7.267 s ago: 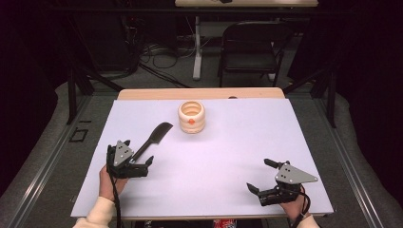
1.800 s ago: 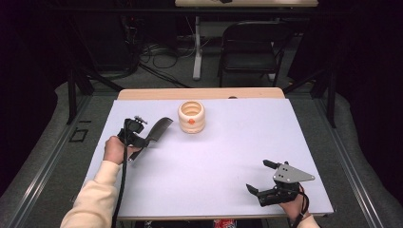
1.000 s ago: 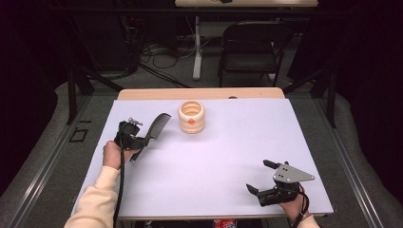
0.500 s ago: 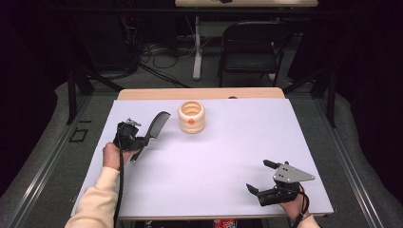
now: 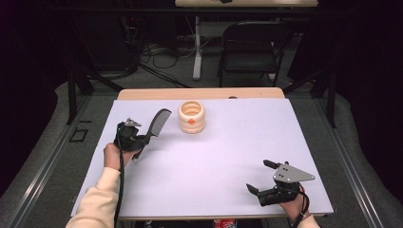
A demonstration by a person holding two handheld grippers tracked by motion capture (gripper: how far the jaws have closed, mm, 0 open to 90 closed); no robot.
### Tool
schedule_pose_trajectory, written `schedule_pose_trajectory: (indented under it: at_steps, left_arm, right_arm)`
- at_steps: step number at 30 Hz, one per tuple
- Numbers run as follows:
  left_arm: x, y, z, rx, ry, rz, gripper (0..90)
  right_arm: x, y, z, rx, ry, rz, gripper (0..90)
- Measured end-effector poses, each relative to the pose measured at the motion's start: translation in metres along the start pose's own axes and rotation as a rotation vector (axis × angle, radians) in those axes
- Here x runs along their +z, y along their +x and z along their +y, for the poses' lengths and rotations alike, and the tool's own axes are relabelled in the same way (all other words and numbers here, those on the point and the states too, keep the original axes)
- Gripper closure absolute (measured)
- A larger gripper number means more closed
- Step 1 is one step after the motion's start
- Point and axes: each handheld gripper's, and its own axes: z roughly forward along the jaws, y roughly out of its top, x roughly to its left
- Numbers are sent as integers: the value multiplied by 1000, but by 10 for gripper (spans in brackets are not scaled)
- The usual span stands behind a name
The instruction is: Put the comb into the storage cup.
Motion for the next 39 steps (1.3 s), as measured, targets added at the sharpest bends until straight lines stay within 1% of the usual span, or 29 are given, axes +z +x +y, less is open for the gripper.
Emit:
schedule_pose_trajectory:
  at_steps: [3,4,6,10,12,14,15,18,22,28,33,35,39]
  left_arm:
    - [-1,1,0,6,-4,7,723]
    - [-2,0,0,0,-15,9,723]
    - [-3,1,0,3,-27,11,723]
    - [-4,-1,0,-5,-63,16,723]
    - [-5,-1,0,2,-72,14,723]
    - [-5,-1,0,-1,-73,14,723]
    - [-4,-1,-1,-6,-82,13,723]
    - [-5,-1,0,-3,-82,13,723]
    - [-5,-3,0,-9,-97,13,723]
    - [-4,-7,1,-4,-128,15,723]
    - [-4,-8,1,-3,-148,12,723]
    - [-5,-7,0,-7,-165,10,723]
    - [-5,-8,0,-11,-179,10,723]
  right_arm:
    - [0,0,0,0,2,0,0]
    - [0,0,0,-2,1,-1,0]
    - [0,0,0,-1,1,0,0]
    - [0,0,0,2,1,-1,0]
    - [0,0,0,2,2,-1,0]
    - [0,0,0,2,2,-2,0]
    - [0,0,0,2,2,-1,0]
    - [0,0,0,2,2,0,0]
    - [0,0,0,2,2,1,0]
    - [0,0,0,3,3,1,0]
    - [0,0,0,2,1,2,0]
    - [0,0,0,2,1,2,0]
    - [0,0,0,3,2,3,0]
